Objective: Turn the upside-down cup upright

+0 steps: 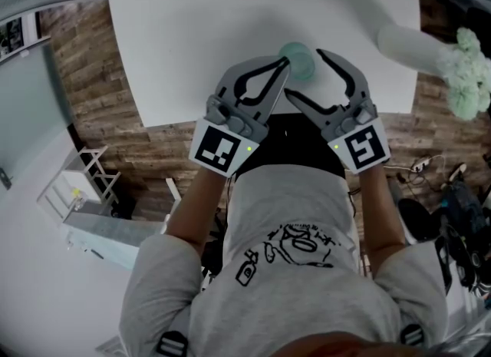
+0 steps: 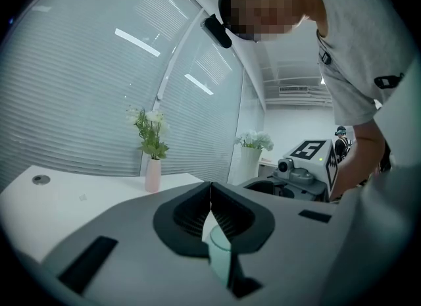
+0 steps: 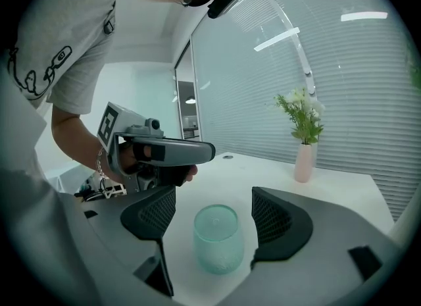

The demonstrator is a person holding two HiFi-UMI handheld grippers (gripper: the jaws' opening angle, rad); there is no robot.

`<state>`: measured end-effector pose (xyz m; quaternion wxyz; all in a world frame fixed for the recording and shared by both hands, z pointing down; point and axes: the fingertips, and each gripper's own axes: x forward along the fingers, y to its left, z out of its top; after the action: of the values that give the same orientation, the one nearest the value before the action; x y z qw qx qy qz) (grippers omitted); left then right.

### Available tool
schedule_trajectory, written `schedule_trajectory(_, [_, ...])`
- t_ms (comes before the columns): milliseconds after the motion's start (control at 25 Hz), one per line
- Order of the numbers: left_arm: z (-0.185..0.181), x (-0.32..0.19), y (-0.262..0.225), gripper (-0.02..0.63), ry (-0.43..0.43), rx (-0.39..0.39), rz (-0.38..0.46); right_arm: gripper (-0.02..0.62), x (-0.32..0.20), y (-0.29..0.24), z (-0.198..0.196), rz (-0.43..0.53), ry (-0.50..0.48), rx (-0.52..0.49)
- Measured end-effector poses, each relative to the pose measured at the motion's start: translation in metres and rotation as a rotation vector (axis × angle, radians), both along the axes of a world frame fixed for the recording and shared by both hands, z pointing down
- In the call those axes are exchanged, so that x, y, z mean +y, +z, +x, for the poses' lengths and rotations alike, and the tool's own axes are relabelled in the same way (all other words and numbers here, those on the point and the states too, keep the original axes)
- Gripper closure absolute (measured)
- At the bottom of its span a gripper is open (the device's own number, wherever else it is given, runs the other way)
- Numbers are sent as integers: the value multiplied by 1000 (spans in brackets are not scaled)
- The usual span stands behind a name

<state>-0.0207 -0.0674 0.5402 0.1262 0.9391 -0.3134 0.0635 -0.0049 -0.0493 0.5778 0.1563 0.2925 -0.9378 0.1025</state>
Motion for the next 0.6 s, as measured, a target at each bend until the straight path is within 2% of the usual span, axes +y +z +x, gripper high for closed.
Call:
schedule_trajectory(360, [2,-2,13,601,-1,15,-2,245,-1,19,-1,-6,-18,29])
schedule_trajectory(600, [2,-3,19,601,-7,12,-7,245,-2,23,2,-14,10,1])
